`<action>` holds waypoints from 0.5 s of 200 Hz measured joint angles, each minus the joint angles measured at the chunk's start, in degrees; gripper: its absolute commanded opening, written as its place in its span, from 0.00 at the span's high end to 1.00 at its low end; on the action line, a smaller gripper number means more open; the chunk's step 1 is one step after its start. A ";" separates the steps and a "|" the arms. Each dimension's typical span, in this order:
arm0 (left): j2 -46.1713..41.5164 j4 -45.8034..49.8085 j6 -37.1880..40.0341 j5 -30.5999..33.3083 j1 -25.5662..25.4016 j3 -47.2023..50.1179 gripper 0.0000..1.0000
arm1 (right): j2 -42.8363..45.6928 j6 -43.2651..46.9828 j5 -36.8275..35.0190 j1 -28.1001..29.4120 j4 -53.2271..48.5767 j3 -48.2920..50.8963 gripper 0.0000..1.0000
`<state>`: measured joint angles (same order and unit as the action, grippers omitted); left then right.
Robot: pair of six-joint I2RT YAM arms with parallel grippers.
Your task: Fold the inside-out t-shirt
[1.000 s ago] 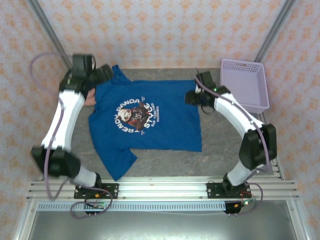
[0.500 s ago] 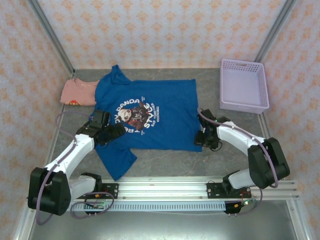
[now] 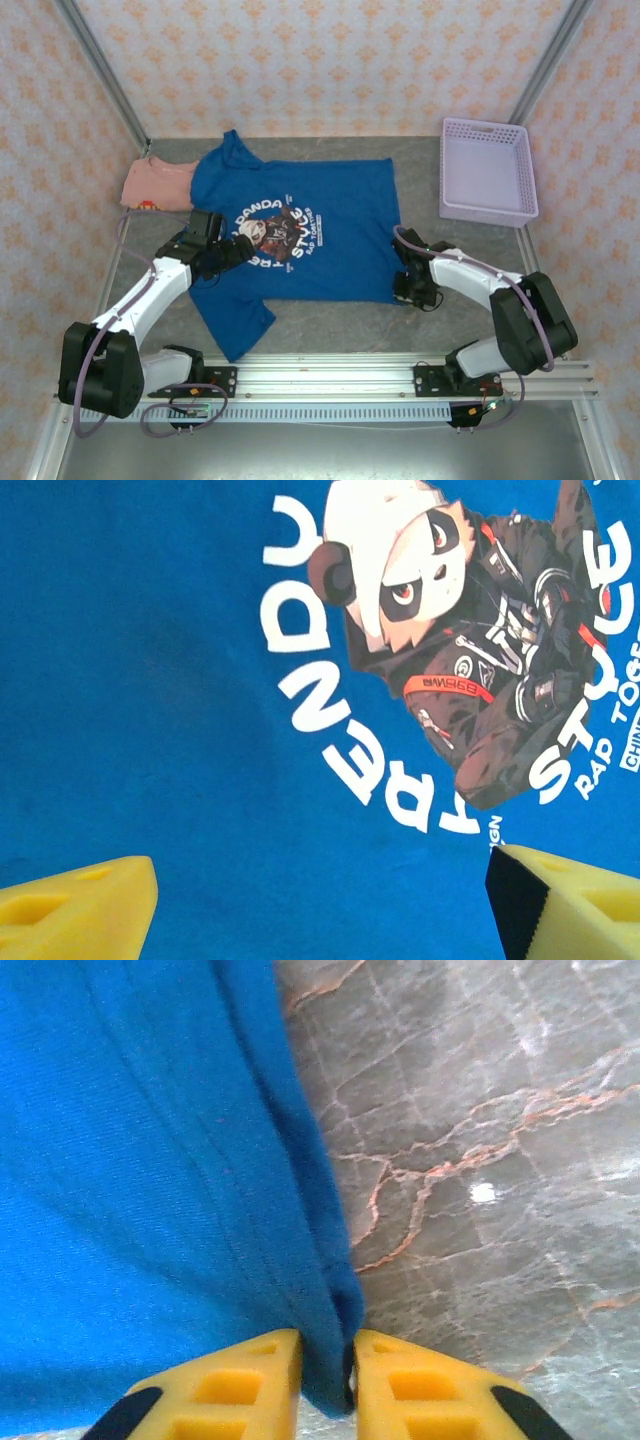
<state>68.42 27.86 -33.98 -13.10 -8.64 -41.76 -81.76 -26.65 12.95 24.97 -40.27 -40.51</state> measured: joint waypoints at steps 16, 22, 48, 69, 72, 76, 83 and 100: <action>0.00 0.57 0.50 -0.02 -0.11 -0.17 0.13 | -0.17 0.33 -0.68 -0.15 -0.92 -0.39 0.94; -0.04 1.01 0.66 0.00 -0.31 -0.28 0.14 | -0.17 0.48 -0.74 -0.37 -0.98 -0.52 0.95; -2.19 3.78 0.39 0.31 -3.87 -0.22 0.15 | -0.55 2.05 -0.55 -3.37 0.68 -1.51 1.00; -6.27 7.17 -1.16 1.73 -10.86 0.11 0.17 | -1.49 3.76 -0.55 -7.48 2.84 -3.56 1.00; -6.88 7.69 -1.60 2.03 -12.13 0.15 0.17 | -1.70 4.02 -0.55 -7.91 3.04 -3.89 1.00; -7.52 8.31 -2.05 2.47 -13.66 0.26 0.18 | -1.88 4.24 -0.55 -8.46 3.26 -4.33 1.00; -8.57 9.46 -3.02 3.17 -16.37 0.50 0.18 | -2.34 4.74 -0.50 -9.38 3.74 -5.09 1.00; -9.97 12.44 -6.38 5.07 -22.95 1.68 0.21 | -3.76 6.03 -0.11 -11.21 4.81 -6.64 1.00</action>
<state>58.46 40.29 -40.36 -8.03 -31.59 -40.07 -85.52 -20.62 12.84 13.76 -35.46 -47.16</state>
